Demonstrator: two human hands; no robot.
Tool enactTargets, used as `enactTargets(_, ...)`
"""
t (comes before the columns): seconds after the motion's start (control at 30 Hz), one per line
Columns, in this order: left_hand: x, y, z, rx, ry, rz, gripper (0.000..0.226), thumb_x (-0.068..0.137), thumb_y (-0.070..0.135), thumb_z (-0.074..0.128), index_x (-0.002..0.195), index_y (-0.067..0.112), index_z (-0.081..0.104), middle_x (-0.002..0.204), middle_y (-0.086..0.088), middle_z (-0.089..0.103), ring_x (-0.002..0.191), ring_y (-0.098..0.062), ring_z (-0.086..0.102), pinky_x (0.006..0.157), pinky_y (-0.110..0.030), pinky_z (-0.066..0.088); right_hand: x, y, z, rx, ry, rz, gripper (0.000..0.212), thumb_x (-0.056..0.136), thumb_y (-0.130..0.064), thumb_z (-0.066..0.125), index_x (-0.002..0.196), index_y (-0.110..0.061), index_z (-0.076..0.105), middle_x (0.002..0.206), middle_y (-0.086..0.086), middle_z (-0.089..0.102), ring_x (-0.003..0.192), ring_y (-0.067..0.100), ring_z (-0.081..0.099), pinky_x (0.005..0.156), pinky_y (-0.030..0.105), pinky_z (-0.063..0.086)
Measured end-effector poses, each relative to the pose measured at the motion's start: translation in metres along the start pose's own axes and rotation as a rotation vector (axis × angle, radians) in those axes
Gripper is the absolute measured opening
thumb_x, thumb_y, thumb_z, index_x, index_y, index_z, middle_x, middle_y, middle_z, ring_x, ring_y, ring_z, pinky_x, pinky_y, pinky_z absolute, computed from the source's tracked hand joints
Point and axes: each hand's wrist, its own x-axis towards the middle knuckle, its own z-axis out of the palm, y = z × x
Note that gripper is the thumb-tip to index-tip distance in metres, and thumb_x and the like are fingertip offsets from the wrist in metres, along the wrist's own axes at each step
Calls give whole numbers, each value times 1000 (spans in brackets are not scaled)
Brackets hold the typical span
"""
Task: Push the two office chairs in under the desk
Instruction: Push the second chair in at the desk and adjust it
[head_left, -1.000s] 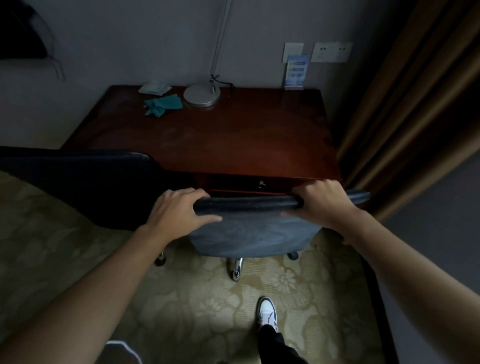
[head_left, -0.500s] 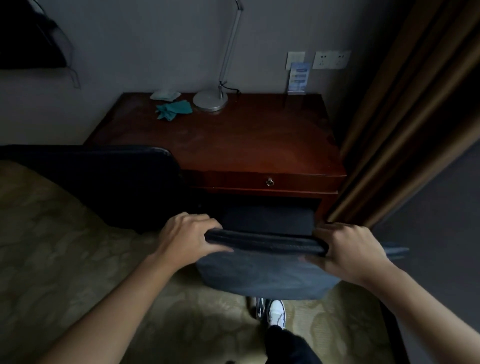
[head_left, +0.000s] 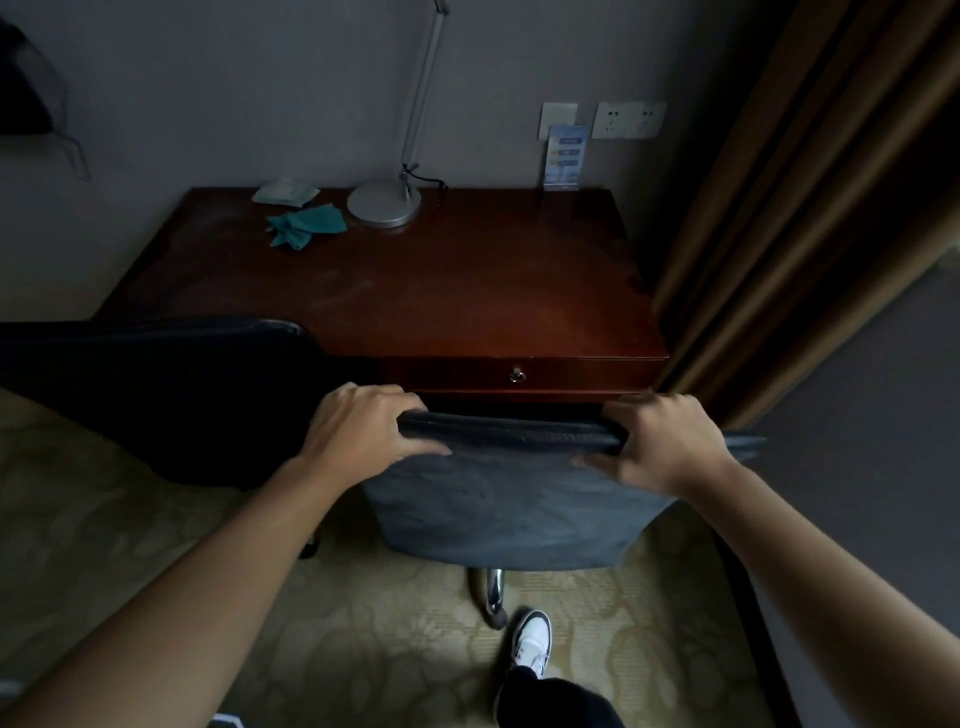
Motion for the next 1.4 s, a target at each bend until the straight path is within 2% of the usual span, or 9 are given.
enactTargets(0.07,17,-3,4,7,6,9,63,61,89,47,86,36,72,82,16,67,74,-11,63,75,-29,46,17,12,2,-16,-4,3,55,72,-82,42,70,-28,52,63,-14,50,56,13,52,52,27,40)
enactTargets(0.17,45,-10,9,-9,16,22,60,62,87,49,84,36,71,82,15,67,73,-12,63,76,-29,44,41,26,3,-26,37,-16,53,71,-80,43,63,-28,43,56,-15,38,48,12,41,47,26,31)
enactTargets(0.3,77,-15,15,-16,18,45,63,62,88,46,86,35,72,83,13,67,75,-13,64,80,-34,47,64,44,7,-45,46,-15,52,73,-80,41,69,-29,53,60,-13,54,49,13,51,47,26,37)
enactTargets(0.4,107,-24,14,-18,9,32,69,61,92,38,85,36,71,83,12,67,76,-15,64,82,-38,47,90,57,6,-42,60,-23,51,74,-80,40,63,-30,44,57,-13,45,45,10,42,46,25,24)
enactTargets(0.5,130,-29,19,-9,21,42,72,61,92,36,85,34,71,83,11,67,76,-15,64,82,-39,48,112,70,7,-54,71,-52,53,77,-77,43,61,-27,42,56,-12,40,44,12,38,46,25,22)
enactTargets(0.83,172,-39,17,0,62,114,71,64,91,37,83,31,71,78,11,65,75,-16,63,74,-33,48,150,94,-1,-60,109,-107,54,80,-75,41,60,-25,45,56,-10,42,43,15,42,41,24,27)
enactTargets(1.0,149,-60,38,50,251,207,61,71,85,47,71,27,68,67,10,64,63,-14,61,61,-31,49,130,80,20,-33,190,-139,51,81,-70,49,61,-23,43,56,-6,44,45,18,45,46,24,27)
enactTargets(1.2,178,-78,35,44,307,259,59,70,82,54,67,25,69,64,9,65,60,-14,63,60,-28,48,150,74,21,-41,255,-143,49,81,-64,54,61,-20,46,55,-2,49,46,23,51,49,25,29)
enactTargets(1.4,152,-76,44,27,335,233,60,71,81,55,66,23,68,64,8,66,61,-14,63,58,-31,49,131,59,23,-48,201,-133,43,78,-60,61,65,-20,55,57,-4,51,47,19,49,52,22,31)
